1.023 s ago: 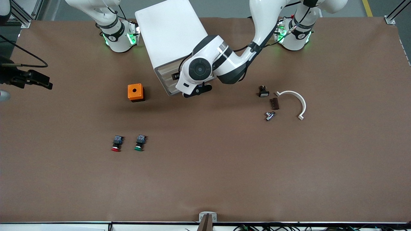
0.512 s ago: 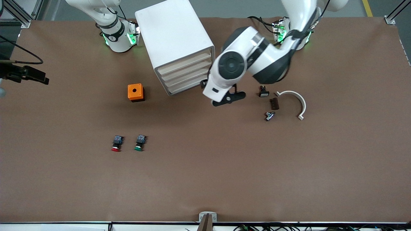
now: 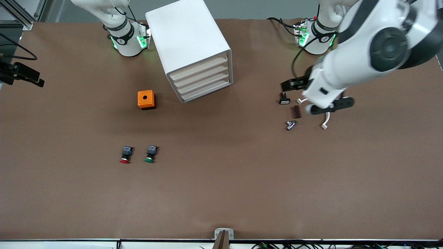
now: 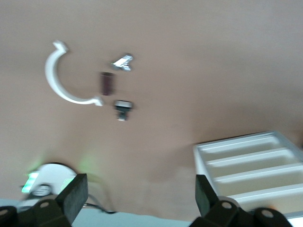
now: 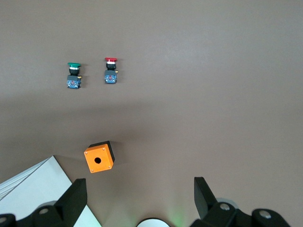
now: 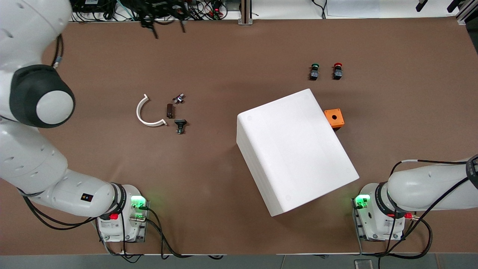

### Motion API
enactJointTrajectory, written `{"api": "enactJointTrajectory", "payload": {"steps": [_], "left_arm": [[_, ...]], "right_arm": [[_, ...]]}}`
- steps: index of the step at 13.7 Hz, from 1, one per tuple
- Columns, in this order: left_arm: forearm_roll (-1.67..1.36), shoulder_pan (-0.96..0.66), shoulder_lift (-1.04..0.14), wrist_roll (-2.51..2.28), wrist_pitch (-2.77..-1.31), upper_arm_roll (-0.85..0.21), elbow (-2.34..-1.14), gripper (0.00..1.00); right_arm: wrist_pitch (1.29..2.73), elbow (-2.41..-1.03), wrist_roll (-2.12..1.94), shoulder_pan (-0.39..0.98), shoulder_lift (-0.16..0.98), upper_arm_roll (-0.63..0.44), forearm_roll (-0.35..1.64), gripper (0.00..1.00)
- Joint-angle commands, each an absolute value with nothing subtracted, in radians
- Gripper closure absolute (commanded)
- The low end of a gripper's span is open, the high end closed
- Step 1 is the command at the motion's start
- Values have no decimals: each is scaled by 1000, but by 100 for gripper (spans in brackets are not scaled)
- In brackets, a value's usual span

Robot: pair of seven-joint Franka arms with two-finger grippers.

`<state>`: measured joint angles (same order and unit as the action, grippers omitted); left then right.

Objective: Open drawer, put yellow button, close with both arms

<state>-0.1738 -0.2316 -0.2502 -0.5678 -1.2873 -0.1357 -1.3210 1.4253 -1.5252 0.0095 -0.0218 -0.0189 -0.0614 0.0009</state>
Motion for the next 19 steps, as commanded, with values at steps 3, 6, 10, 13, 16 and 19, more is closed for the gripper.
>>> {"api": "enactJointTrajectory", "payload": {"steps": [3, 6, 10, 13, 16, 19], "left_arm": [[-68, -62, -202, -341, -1244, -146, -1358, 0], [-40, -26, -202, -303, -1247, -149, -1359, 0], [10, -110, -155, -210, -1293, -31, -1454, 0], [17, -112, 9, -126, -1463, 12, -1697, 0], [17, -106, 141, -57, -1613, 58, -1879, 0], [15, -75, 134, -41, -1646, 52, -1836, 0]], "right_arm": [[1457, -1595, 15, -26, -93, -52, 14, 0], [1450, -1609, 15, -25, -103, -51, 15, 0], [1492, -1681, 15, -21, -147, -49, 15, 0], [1555, -1749, 14, -20, -192, -49, 15, 0], [1572, -1758, 11, -6, -198, -49, 15, 0], [1600, -1758, 11, 5, -198, -49, 15, 0]]}}
